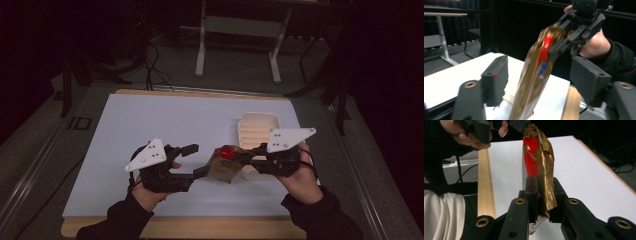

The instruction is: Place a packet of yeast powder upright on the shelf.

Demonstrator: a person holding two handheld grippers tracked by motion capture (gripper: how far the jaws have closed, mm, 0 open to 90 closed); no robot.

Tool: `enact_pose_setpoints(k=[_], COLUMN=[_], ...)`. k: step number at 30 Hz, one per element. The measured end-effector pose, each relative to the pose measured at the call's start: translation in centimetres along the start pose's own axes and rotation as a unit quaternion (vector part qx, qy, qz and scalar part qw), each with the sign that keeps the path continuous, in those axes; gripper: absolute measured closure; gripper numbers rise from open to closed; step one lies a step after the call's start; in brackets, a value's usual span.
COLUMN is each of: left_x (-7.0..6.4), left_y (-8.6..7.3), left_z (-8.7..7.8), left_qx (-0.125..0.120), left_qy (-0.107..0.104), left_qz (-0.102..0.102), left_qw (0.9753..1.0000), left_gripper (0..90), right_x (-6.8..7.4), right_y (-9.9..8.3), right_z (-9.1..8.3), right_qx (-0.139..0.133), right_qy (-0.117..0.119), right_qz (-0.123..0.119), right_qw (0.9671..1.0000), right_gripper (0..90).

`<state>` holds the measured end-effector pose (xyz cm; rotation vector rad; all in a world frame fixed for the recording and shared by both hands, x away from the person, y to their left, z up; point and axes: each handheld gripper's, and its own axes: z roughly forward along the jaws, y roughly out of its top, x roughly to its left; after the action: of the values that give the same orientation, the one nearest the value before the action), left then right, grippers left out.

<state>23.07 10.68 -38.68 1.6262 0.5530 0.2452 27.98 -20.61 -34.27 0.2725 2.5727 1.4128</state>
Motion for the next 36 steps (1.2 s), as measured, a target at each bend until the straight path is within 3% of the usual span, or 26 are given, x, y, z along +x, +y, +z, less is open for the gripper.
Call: enact_pose_setpoints(k=[2,3,7,8,13,17,20,24,27,32,36], left_x=[0.3,0.4,0.8,1.0,1.9,2.5,3.2,4.2,4.6,4.7,4.5], left_y=[-0.3,-0.4,-0.8,-1.0,-1.9,-2.6,-3.3,-4.3,-4.8,-5.3,-5.7], left_z=[-0.2,-0.3,-0.7,-0.8,-1.4,-1.8,-2.1,-2.9,-3.3,-3.4,-3.2], left_qx=[0.003,0.004,0.005,0.004,0.015,0.029,0.041,0.047,0.047,0.052,0.046], left_qy=[0.001,0.013,0.045,0.044,0.052,0.066,0.071,0.082,0.090,0.102,0.098], left_qz=[-0.005,-0.005,0.009,0.008,-0.003,0.012,0.000,-0.019,-0.022,-0.015,-0.006], left_qw=[1.0000,0.9999,0.9989,0.9990,0.9985,0.9973,0.9966,0.9954,0.9946,0.9933,0.9941], left_gripper=[21.9,15.2,6.4,3.9,2.4,1.8,1.8,1.8,1.8,1.8,1.8], right_x=[-0.4,-0.6,-1.7,-2.0,-3.4,-4.4,-4.9,-5.2,-5.5,-6.0,-6.1], right_y=[0.2,0.3,0.5,0.5,0.2,-0.6,-1.6,-3.3,-4.4,-5.7,-6.6], right_z=[-0.8,-1.1,-2.6,-3.0,-4.7,-5.8,-6.5,-6.9,-6.9,-6.2,-5.1], right_qx=[-0.003,-0.002,0.003,0.004,0.011,0.020,0.032,0.040,0.047,0.061,0.072], right_qy=[-0.009,-0.013,-0.036,-0.041,-0.070,-0.086,-0.097,-0.090,-0.077,-0.056,-0.050], right_qz=[0.001,0.001,0.001,0.001,0.005,0.002,0.003,0.010,0.017,0.025,0.032], right_qw=[1.0000,0.9999,0.9993,0.9992,0.9975,0.9961,0.9948,0.9951,0.9958,0.9962,0.9956], right_gripper=[81.3,81.4,81.5,81.6,81.8,81.9,82.0,82.0,82.0,82.0,82.0])
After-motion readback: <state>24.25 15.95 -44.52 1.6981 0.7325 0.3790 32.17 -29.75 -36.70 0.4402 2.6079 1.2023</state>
